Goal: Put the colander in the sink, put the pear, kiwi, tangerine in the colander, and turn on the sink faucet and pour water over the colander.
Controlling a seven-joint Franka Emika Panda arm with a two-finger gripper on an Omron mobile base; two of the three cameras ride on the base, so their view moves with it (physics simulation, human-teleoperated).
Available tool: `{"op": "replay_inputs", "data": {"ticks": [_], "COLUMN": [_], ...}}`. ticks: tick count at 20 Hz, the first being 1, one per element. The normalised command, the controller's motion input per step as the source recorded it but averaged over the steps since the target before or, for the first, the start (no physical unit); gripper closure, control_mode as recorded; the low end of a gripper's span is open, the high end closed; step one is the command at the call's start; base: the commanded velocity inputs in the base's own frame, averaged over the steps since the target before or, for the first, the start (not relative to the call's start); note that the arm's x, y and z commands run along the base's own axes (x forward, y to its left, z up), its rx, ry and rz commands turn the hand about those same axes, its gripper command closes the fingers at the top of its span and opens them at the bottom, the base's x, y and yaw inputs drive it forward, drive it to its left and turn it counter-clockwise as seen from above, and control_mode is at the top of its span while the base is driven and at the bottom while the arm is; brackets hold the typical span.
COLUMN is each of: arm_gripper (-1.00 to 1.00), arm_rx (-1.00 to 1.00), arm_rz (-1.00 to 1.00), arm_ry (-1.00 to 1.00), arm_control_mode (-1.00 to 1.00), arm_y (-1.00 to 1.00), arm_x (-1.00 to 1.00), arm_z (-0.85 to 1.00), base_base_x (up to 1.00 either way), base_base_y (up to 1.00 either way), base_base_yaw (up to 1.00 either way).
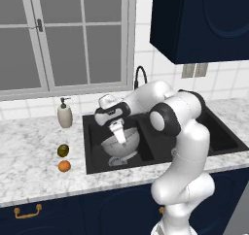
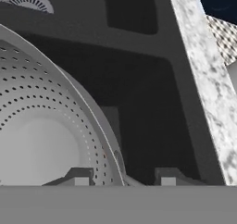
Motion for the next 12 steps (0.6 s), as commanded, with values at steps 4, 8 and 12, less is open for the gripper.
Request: {"op": "replay_inputs", "data": {"ticks": [4, 8, 12], "arm_gripper": [1.0, 1.0, 1.0], "arm_rx": [0.0, 0.05, 0.11], "arm_rz": [-0.01, 0.0, 0.0], "arm_ry": [-0.16, -0.11, -0.01], "arm_control_mode": [-1.0, -1.0, -1.0], "arm_y": [0.02, 0.03, 0.1], "arm_x": [0.22, 0.27, 0.4], "arm_z": [-0.32, -0.32, -0.27], "base_base_x": [0.0, 0.0, 0.0], "base_base_y": [0.0, 0.0, 0.0], "base_base_yaw": [0.0, 0.0, 0.0]}}
